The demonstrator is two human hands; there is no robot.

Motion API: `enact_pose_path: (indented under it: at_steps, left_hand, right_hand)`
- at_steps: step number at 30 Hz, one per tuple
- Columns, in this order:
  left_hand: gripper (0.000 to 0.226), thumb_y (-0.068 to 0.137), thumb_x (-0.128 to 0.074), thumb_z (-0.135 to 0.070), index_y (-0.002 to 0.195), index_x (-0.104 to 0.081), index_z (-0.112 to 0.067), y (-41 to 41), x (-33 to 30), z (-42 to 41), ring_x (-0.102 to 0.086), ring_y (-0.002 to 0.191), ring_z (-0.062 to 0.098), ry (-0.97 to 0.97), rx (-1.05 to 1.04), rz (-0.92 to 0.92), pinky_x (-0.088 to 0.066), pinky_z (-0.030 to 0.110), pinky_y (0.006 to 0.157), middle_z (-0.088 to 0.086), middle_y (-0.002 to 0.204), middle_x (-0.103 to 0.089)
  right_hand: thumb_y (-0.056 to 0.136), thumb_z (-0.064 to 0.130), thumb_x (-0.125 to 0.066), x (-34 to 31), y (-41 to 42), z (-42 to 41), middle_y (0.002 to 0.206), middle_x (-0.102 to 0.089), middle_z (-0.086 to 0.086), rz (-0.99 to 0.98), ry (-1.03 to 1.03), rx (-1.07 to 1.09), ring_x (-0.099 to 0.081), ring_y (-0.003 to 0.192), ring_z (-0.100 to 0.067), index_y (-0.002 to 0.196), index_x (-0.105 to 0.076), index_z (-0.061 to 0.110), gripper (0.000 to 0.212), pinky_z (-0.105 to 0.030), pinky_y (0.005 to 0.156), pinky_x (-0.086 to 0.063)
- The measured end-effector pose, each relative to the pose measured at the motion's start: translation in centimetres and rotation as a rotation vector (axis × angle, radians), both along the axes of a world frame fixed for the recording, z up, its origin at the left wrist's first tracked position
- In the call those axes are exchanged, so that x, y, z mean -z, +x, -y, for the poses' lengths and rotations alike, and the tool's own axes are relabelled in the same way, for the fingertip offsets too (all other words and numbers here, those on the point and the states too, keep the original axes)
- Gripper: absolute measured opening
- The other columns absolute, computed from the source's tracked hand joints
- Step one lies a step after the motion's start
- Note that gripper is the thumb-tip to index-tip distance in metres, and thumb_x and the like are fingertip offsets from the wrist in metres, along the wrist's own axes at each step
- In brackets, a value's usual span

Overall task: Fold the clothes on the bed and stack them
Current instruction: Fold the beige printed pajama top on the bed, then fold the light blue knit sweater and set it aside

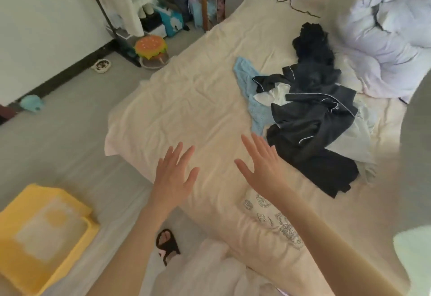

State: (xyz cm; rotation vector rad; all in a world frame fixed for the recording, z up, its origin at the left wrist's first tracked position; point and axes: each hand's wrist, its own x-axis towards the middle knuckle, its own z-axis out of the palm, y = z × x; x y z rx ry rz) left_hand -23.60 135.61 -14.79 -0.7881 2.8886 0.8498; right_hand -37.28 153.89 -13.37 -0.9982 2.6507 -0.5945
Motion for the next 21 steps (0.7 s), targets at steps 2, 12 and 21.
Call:
enact_pose_path:
  at_steps: [2,12,21]
  left_hand:
    - [0.055,0.098,-0.037,-0.041,0.149,-0.018,-0.032,1.7,-0.8,4.4,0.003,0.146,0.018,-0.014,-0.079,-0.038,-0.002,0.041,0.118,-0.001,0.159,-0.006]
    - [0.053,0.096,-0.046,-0.035,0.146,-0.03,-0.027,10.0,-2.2,27.9,-0.008,0.146,0.025,-0.037,-0.071,-0.081,-0.011,0.041,0.117,0.004,0.156,-0.02]
    - [0.054,0.097,-0.038,-0.041,0.148,-0.024,-0.028,6.1,-0.9,45.7,-0.001,0.146,0.021,0.041,0.083,-0.029,-0.006,0.041,0.118,0.001,0.158,-0.012]
  right_hand:
    - [0.095,0.05,-0.039,-1.0,0.5,5.4,0.159,-0.012,-0.002,-0.044,-0.013,-0.064,-0.006,0.147,-0.022,0.15,-0.016,0.03,0.063,-0.043,0.118,-0.008]
    - [0.095,0.042,-0.046,-2.0,7.7,32.2,0.158,-0.014,-0.004,0.033,-0.124,-0.108,-0.008,0.146,-0.021,0.149,-0.02,0.027,0.062,-0.043,0.117,-0.008]
    - [0.095,0.04,-0.048,-1.7,6.5,47.8,0.157,-0.017,-0.005,0.0,-0.124,0.045,-0.008,0.147,-0.022,0.149,-0.023,0.027,0.061,-0.046,0.117,-0.008]
